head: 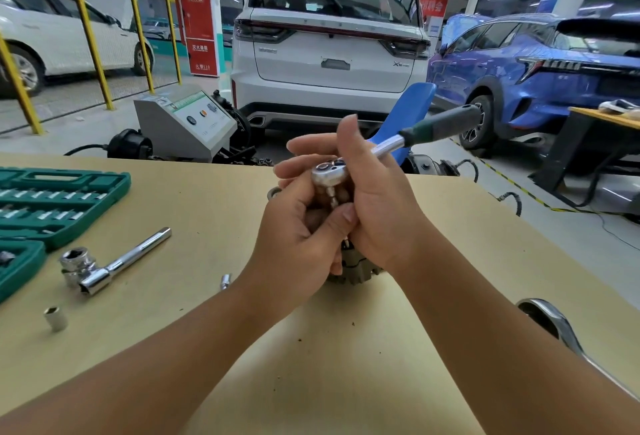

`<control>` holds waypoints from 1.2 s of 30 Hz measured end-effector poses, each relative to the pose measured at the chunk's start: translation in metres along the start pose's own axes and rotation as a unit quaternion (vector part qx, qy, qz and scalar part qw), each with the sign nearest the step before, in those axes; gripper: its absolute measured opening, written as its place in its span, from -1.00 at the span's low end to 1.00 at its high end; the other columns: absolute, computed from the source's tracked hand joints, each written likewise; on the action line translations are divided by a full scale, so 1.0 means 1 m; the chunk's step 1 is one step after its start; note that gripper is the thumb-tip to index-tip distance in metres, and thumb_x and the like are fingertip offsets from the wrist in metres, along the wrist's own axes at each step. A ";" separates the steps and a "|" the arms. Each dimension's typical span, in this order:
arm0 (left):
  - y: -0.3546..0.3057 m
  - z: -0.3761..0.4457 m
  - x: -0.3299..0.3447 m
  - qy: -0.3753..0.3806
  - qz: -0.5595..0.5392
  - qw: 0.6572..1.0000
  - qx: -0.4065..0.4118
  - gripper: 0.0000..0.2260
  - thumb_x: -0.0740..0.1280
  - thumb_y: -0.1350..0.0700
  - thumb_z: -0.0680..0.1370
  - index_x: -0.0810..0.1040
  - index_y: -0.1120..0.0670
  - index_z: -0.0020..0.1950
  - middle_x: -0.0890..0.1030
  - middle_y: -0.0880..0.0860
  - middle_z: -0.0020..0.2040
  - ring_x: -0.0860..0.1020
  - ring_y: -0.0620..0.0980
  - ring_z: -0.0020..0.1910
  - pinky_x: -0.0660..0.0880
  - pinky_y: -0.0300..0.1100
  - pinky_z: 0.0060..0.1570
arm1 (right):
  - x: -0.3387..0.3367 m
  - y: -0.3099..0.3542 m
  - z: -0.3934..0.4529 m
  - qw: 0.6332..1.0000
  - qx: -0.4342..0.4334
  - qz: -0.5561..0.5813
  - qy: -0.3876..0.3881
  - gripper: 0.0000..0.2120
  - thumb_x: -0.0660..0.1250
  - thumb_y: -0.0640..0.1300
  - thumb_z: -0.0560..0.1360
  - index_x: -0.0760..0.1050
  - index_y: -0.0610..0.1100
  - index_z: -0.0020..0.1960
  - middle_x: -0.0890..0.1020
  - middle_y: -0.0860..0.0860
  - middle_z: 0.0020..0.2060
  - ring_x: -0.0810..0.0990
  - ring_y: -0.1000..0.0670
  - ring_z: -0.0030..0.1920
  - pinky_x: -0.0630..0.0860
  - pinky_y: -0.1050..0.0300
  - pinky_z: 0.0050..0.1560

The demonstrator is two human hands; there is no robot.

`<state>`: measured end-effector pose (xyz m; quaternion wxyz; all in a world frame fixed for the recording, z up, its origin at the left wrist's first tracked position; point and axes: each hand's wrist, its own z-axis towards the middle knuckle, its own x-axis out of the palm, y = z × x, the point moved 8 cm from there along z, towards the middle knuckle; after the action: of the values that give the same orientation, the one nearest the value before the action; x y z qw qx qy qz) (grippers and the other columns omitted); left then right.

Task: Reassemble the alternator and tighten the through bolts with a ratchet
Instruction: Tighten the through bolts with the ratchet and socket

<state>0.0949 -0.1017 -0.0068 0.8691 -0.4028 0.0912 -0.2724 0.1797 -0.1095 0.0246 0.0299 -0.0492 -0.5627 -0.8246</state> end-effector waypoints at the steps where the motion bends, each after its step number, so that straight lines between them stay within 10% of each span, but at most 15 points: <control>1: 0.001 0.001 -0.002 -0.010 0.008 1.000 -0.002 -0.85 0.37 0.22 0.60 0.58 0.04 0.13 0.56 -0.05 -0.35 0.48 -0.01 -0.54 0.48 -0.13 -0.52 | 0.002 0.002 0.000 1.000 -0.016 -0.023 0.006 -0.55 0.31 0.21 0.58 0.67 -0.17 0.10 0.72 -0.21 0.00 0.68 -0.35 -0.01 0.45 -0.69 -0.01; 7: 0.005 0.004 -0.007 -0.033 0.042 0.998 -0.016 -0.76 0.28 0.32 0.57 0.63 0.02 0.03 0.52 0.01 -0.48 0.49 0.06 -0.58 0.47 -0.14 -0.51 | 0.006 0.008 -0.001 0.997 -0.045 -0.056 0.037 -0.76 0.51 -0.07 0.42 0.68 -0.10 0.07 0.69 -0.28 0.04 0.70 -0.25 0.00 0.64 -0.33 -0.11; 11: 0.003 0.002 -0.003 -0.029 0.004 1.000 -0.005 -0.92 0.36 0.12 0.62 0.62 -0.03 0.07 0.52 -0.03 -0.41 0.48 0.02 -0.55 0.50 -0.10 -0.51 | 0.003 0.000 0.001 0.999 -0.007 -0.002 0.046 -0.73 0.37 0.06 0.56 0.68 -0.09 0.11 0.71 -0.18 0.07 0.59 -0.52 0.10 0.31 -0.79 0.02; 17: 0.006 0.002 -0.004 -0.013 -0.016 1.000 -0.015 -0.88 0.33 -0.01 0.61 0.59 0.01 0.03 0.49 0.04 -0.38 0.45 0.09 -0.54 0.52 -0.01 -0.50 | 0.002 -0.002 0.004 0.999 -0.002 -0.007 0.043 -0.67 0.32 0.16 0.58 0.67 -0.07 0.09 0.71 -0.19 0.03 0.55 -0.60 0.00 0.28 -0.83 -0.11; 23: 0.007 0.005 -0.007 -0.025 0.019 0.999 -0.007 -0.88 0.29 0.17 0.66 0.61 0.04 0.10 0.52 0.09 -0.40 0.49 0.14 -0.54 0.51 -0.06 -0.49 | 0.011 0.006 -0.004 0.991 -0.046 -0.089 0.084 -0.71 0.37 0.00 0.57 0.62 -0.17 0.17 0.67 -0.06 -0.15 0.53 -0.28 -0.43 0.53 -0.06 -0.52; 27: 0.006 0.005 -0.004 -0.021 -0.005 1.000 0.001 -0.91 0.38 0.01 0.59 0.59 0.00 0.03 0.54 -0.04 -0.39 0.47 0.03 -0.58 0.49 -0.09 -0.51 | 0.006 0.000 -0.001 0.998 -0.008 -0.025 0.053 -0.51 0.18 0.27 0.62 0.66 -0.09 0.14 0.72 -0.10 0.08 0.61 -0.48 -0.01 0.48 -0.66 -0.15; 30: 0.007 0.003 -0.003 -0.020 0.007 1.000 0.003 -0.87 0.40 0.01 0.57 0.59 -0.02 0.09 0.55 -0.07 -0.37 0.48 -0.01 -0.59 0.51 -0.08 -0.52 | 0.001 -0.006 0.002 0.997 0.041 0.053 0.034 -0.44 0.14 0.31 0.61 0.67 -0.12 0.13 0.71 -0.21 0.08 0.60 -0.39 0.12 0.30 -0.68 0.24; 36: 0.006 0.005 -0.003 -0.042 0.049 0.998 -0.001 -0.85 0.25 0.12 0.66 0.53 0.17 0.14 0.62 -0.11 -0.27 0.61 -0.04 -0.45 0.51 -0.24 -0.51 | 0.009 0.004 -0.003 0.990 -0.058 -0.108 0.075 -0.71 0.43 0.15 0.51 0.65 0.04 0.15 0.70 -0.10 0.12 0.63 -0.48 0.01 0.44 -0.71 -0.23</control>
<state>0.0962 -0.0937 -0.0078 0.8839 -0.4101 0.0748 -0.2121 0.1706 -0.1142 0.0286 -0.0200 0.0724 -0.5117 -0.8559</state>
